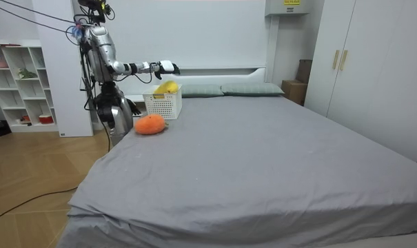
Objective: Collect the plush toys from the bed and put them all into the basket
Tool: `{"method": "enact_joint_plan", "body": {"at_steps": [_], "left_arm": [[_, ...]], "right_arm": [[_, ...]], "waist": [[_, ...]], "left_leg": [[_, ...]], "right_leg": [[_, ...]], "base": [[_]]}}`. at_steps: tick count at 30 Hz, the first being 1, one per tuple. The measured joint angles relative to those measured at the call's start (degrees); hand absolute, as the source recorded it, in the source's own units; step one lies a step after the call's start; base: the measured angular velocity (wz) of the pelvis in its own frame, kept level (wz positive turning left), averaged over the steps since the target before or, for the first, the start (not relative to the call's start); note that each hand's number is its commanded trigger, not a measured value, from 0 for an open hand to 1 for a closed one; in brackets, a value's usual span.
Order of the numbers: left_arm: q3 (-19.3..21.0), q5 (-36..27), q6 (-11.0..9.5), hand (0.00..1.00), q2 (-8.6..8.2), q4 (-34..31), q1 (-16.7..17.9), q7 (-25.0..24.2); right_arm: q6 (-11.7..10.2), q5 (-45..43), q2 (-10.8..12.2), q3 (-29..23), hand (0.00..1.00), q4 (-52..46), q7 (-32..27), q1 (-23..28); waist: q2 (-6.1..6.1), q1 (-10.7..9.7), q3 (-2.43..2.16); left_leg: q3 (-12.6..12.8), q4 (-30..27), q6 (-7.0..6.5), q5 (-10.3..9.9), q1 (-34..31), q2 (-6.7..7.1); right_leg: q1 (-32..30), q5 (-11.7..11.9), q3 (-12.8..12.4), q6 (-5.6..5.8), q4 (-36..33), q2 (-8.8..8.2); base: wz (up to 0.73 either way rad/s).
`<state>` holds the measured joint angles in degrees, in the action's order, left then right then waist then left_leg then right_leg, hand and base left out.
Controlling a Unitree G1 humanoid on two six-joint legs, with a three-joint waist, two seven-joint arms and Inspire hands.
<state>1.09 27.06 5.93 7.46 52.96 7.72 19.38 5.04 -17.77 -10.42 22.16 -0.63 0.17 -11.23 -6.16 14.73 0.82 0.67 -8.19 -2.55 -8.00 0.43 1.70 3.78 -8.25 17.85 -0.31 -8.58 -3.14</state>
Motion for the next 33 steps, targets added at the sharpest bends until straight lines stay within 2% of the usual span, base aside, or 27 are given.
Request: {"method": "enact_joint_plan", "body": {"at_steps": [3, 8, 12, 13, 14, 17, 19, 22, 25, 28, 33], "left_arm": [[0.11, 0.03, -0.02, 0.00, 0.00, 0.00, 0.61, -0.02], [1.75, 0.12, -0.07, 0.00, 0.00, 0.04, 0.91, 0.16], [3.24, 0.09, -0.18, 0.00, -0.03, 0.14, 1.25, 0.36], [3.25, 0.11, -0.24, 0.00, 0.15, 0.58, 1.57, 0.51], [3.38, 0.08, -0.24, 0.00, 0.18, 0.88, 1.90, 0.64], [3.61, 0.04, -0.23, 0.00, 0.18, 1.15, 2.17, 1.44], [3.84, 0.03, -0.22, 0.00, 0.14, 1.17, 2.19, 1.45], [3.88, 0.06, -0.20, 0.00, -0.03, 1.17, 2.68, 1.44], [4.90, 0.12, -0.18, 0.00, -0.14, 1.06, 2.84, 1.41], [6.14, 0.12, -0.10, 0.00, -0.15, 1.03, 3.48, 1.39], [6.68, 0.12, -0.07, 0.00, -0.24, 0.97, 3.56, 1.40]], "right_arm": [[-0.05, 0.81, -0.24, -1.19, 0.00, 0.07, -0.07, 2.59], [-0.30, 4.17, -0.96, -5.16, 0.00, 1.40, -0.84, 7.66], [-0.42, 6.49, -1.06, -8.13, 0.00, 4.39, -1.26, 8.28], [-0.48, 6.75, -1.09, -8.71, 0.00, 4.78, -1.88, 8.86], [-0.83, 7.00, -1.09, -9.52, 0.00, 5.02, -2.16, 9.58], [-1.99, 8.07, -1.20, -11.11, 0.00, 7.88, -3.19, 10.83], [-1.99, 8.25, -1.19, -11.73, 0.00, 8.91, -3.17, 11.67], [-1.99, 8.06, -1.64, -12.42, 0.00, 9.01, -3.11, 13.08], [-1.98, 7.39, -1.81, -13.70, 0.00, 9.00, -2.87, 14.13], [-1.96, 7.11, -1.81, -14.84, 0.00, 8.99, -2.62, 14.65], [-1.96, 6.24, -1.75, -15.72, 0.00, 9.65, -2.61, 15.33]], "waist": [[0.04, -1.34, 0.02], [-0.12, -2.59, -0.24], [0.09, -3.75, -0.38], [0.59, -4.34, -0.43], [0.61, -5.11, -0.73], [0.92, -5.99, -0.59], [1.19, -6.44, -0.52], [1.97, -6.94, -0.77], [2.64, -7.90, -0.81], [2.68, -8.07, -0.82], [2.42, -8.43, -0.86]], "left_leg": [[0.15, -0.07, -0.03, -0.02, 0.02, 0.05], [0.99, -0.09, -0.02, -0.02, 0.27, -0.10], [1.96, -0.07, -0.02, -0.02, 0.70, -0.18], [2.02, -0.03, -0.03, -0.03, 0.89, -0.19], [2.14, -0.04, -0.05, -0.05, 0.95, -0.19], [2.41, -0.08, -0.07, -0.07, 1.26, -0.27], [2.76, -0.10, -0.07, -0.08, 1.36, -0.34], [3.61, -0.12, -0.16, -0.31, 1.38, -0.58], [4.14, -0.22, -0.22, -0.62, 1.50, -0.71], [5.05, -0.19, -0.07, -0.79, 2.17, -0.95], [5.28, -0.05, -0.06, -0.86, 2.31, -0.98]], "right_leg": [[0.05, -0.04, -0.36, 0.06, -0.01, -0.05], [0.00, -0.04, -0.82, 0.07, -0.03, 0.03], [0.11, -0.02, -1.94, 0.04, -0.10, 0.14], [0.25, -0.02, -1.94, 0.04, -0.11, 0.13], [0.29, -0.02, -1.98, 0.05, -0.14, 0.13], [0.47, -0.01, -2.25, 0.05, -0.19, 0.15], [0.39, 0.02, -2.69, 0.03, -0.27, 0.20], [0.11, 0.26, -3.73, 0.06, -0.29, 0.36], [0.07, 0.29, -4.31, 0.08, -0.33, 0.44], [0.13, 0.31, -5.41, 0.04, -0.32, 0.73], [0.11, 0.31, -5.69, 0.04, -0.26, 0.79]], "base": [[-0.03], [-0.07], [-0.09], [-0.06], [-0.04], [-0.05], [-0.09], [-0.17], [-0.11], [-0.18], [-0.03]]}}
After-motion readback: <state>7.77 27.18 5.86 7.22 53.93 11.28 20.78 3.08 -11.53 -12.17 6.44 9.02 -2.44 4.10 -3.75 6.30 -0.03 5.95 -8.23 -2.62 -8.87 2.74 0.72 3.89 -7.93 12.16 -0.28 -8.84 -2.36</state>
